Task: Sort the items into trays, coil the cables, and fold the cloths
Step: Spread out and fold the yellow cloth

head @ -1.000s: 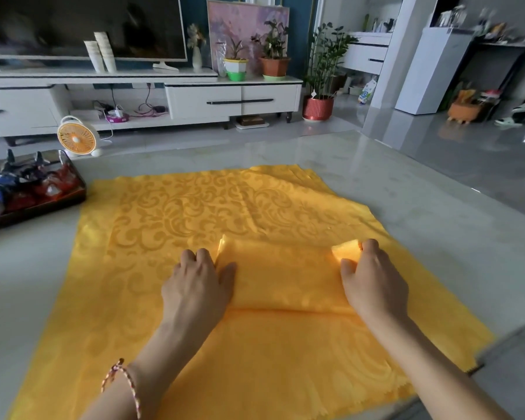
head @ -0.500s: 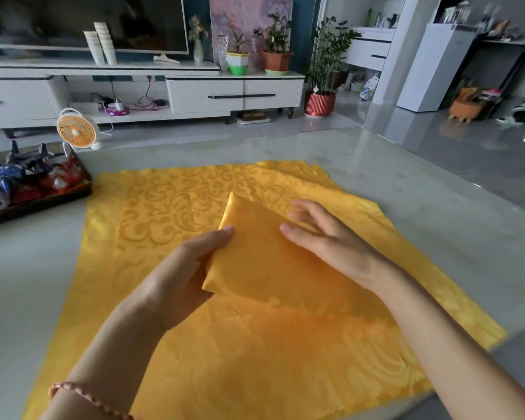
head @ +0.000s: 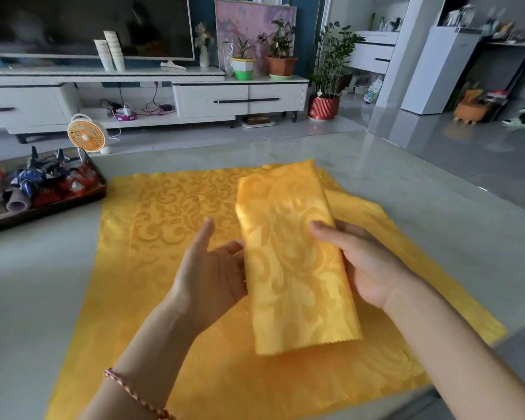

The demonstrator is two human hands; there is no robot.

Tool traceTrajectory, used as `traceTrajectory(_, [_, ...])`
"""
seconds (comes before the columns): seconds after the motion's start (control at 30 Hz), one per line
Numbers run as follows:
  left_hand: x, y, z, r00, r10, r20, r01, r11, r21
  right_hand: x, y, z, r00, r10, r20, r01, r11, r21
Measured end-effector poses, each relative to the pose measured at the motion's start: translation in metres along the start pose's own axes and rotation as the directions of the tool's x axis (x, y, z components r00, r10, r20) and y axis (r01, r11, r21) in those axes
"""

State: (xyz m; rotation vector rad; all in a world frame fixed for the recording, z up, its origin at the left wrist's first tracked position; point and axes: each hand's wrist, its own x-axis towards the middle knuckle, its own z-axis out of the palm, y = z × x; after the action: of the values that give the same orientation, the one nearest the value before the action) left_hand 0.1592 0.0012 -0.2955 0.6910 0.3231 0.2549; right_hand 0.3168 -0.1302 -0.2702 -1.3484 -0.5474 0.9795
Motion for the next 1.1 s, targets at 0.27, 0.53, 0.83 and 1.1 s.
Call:
traceTrajectory(0.27, [-0.005, -0.029, 0.015, 0.965, 0.223, -0.135, -0.129, 0.859, 0.496, -0.008, -0.002, -0.012, 0.999, 0.041, 0.000, -0.041, 0.998, -0.042])
traceTrajectory(0.53, [-0.004, -0.031, 0.007, 0.776, 0.616, 0.137, -0.257, 0.109, 0.960, -0.012, 0.005, -0.019, 0.989, -0.026, -0.148, 0.001, 0.986, -0.167])
traceTrajectory(0.83, [-0.014, -0.031, 0.023, 0.710, 0.683, 0.170, -0.463, 0.272, 0.844, -0.020, -0.001, -0.015, 0.962, -0.226, -0.155, 0.190, 0.958, -0.217])
traceTrajectory(1.1, [-0.011, -0.023, 0.015, 0.905, 0.425, 0.024, -0.363, 0.743, 0.563, -0.024, 0.008, -0.012, 0.998, -0.039, 0.044, 0.047, 0.975, -0.215])
